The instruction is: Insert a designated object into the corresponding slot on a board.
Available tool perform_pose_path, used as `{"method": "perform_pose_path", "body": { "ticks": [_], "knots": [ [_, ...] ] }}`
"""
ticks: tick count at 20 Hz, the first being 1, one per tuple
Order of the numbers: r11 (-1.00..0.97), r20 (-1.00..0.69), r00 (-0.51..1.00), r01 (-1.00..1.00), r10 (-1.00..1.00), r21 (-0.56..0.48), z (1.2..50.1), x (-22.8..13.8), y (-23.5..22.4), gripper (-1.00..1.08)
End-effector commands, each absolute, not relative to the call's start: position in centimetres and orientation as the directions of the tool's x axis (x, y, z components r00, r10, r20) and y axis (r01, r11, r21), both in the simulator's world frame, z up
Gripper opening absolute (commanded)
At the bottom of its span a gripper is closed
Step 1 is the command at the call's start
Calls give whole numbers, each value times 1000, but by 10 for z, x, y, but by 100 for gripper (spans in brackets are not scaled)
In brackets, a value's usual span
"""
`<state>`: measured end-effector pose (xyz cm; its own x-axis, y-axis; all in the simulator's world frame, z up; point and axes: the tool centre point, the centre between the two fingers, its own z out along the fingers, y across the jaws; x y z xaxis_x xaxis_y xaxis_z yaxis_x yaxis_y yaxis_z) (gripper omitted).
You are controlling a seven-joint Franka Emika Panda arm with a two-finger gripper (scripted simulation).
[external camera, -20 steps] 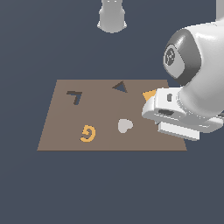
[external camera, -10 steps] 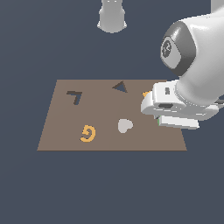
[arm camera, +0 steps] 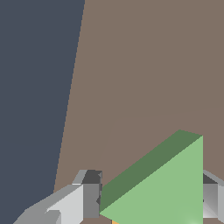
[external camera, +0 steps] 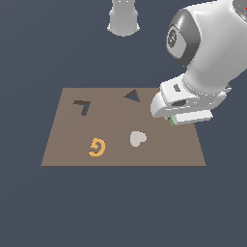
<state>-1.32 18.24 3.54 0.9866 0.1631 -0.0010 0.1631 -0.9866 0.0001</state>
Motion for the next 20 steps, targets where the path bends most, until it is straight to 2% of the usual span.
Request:
{"method": "perform_pose_path", "body": {
  "ticks": [1, 11, 20],
  "knots": [
    [-967, 0, 967, 254, 254, 0, 36, -29, 175, -100],
    [-805, -1, 805, 593, 593, 0, 38, -82, 133, -100],
    [-611, -1, 611, 791, 791, 0, 39, -108, 90, -100]
  ]
}}
